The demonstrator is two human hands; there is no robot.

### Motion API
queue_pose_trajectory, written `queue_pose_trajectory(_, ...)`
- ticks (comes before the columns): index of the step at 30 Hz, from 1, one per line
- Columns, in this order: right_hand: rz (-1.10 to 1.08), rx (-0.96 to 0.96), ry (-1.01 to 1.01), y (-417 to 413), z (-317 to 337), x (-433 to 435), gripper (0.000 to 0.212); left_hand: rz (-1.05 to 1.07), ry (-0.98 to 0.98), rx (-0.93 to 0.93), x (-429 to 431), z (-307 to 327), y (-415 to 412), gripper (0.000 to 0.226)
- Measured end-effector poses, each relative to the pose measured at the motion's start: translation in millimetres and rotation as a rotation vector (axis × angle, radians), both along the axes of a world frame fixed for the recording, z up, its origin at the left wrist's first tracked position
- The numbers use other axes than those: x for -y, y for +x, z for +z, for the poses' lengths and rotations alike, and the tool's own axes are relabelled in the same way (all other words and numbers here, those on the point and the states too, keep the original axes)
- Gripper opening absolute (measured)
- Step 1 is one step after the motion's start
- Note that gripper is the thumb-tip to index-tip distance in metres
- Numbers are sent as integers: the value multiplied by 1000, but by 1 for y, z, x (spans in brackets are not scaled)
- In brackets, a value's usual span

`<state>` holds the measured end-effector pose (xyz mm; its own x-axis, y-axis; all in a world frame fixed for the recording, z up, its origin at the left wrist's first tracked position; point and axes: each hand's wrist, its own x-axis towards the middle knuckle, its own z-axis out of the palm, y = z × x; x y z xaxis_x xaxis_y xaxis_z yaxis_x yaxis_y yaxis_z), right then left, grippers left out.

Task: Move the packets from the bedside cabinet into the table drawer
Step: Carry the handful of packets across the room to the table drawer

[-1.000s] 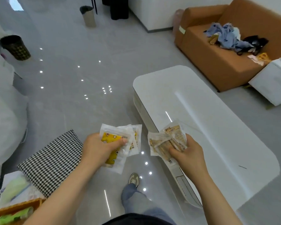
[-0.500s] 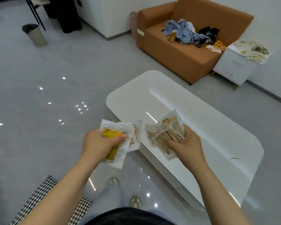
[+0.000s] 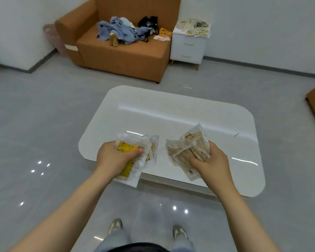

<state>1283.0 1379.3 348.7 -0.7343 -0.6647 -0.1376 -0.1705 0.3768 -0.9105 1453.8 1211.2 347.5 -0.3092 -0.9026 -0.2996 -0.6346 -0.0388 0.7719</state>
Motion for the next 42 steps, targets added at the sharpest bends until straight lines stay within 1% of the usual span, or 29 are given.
queue_pose_trajectory(7, -279, 32, 60, 49, -21, 17, 20, -200, 58, 48, 55, -30, 17, 27)
queue_pose_trajectory(13, -397, 53, 28, 63, -48, 23, 22, -196, 95, 56, 60, -69, 15, 28)
queue_pose_trajectory(16, -403, 66, 20, 59, -66, 19, 23, -188, 109, 51, 56, -93, 10, 24)
queue_pose_trajectory(21, -403, 56, -15, 42, -110, 12, 27, -255, 111, 83, 49, -145, -3, 24)
queue_pose_trajectory(30, -388, 13, -81, 10, -236, 25, 36, -282, 95, 24, 56, -275, -44, 22)
queue_pose_trajectory(37, -377, -54, -131, -9, -322, 44, 35, -263, 54, -10, 82, -367, -70, 26)
queue_pose_trajectory(42, -385, -98, -212, -14, -372, 56, 32, -275, 46, -43, 97, -425, -83, 22)
